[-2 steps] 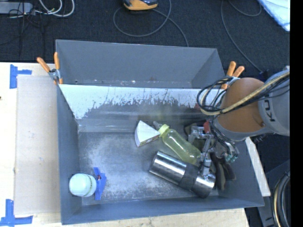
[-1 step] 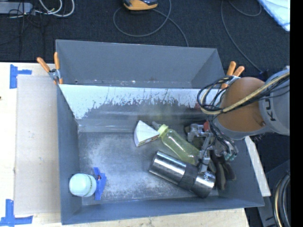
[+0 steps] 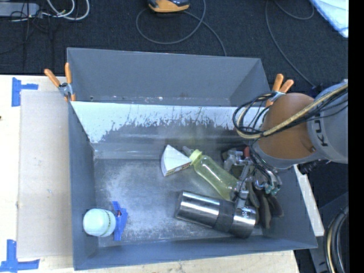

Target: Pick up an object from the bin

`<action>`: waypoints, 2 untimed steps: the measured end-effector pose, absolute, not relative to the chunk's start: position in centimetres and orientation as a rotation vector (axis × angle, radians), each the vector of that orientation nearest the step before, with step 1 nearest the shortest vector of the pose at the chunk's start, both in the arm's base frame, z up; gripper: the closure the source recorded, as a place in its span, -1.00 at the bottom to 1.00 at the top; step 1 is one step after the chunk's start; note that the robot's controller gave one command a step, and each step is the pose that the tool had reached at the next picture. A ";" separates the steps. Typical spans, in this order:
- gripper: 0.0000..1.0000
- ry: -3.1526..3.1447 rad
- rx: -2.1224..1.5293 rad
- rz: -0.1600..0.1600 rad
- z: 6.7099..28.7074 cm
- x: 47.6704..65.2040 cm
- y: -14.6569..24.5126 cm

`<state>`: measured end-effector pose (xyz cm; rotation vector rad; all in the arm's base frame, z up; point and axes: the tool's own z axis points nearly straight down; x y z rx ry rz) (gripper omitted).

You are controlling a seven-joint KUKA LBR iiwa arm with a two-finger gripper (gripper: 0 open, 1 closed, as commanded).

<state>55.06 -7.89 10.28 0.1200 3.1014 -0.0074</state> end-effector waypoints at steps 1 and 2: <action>-1.00 3.052 0.435 0.000 7.8 55.1 -7.2; 1.00 3.038 0.638 0.003 6.9 57.2 -9.1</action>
Offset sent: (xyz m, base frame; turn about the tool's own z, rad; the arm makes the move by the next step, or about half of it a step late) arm 0.0218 -0.0134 -0.0328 0.3402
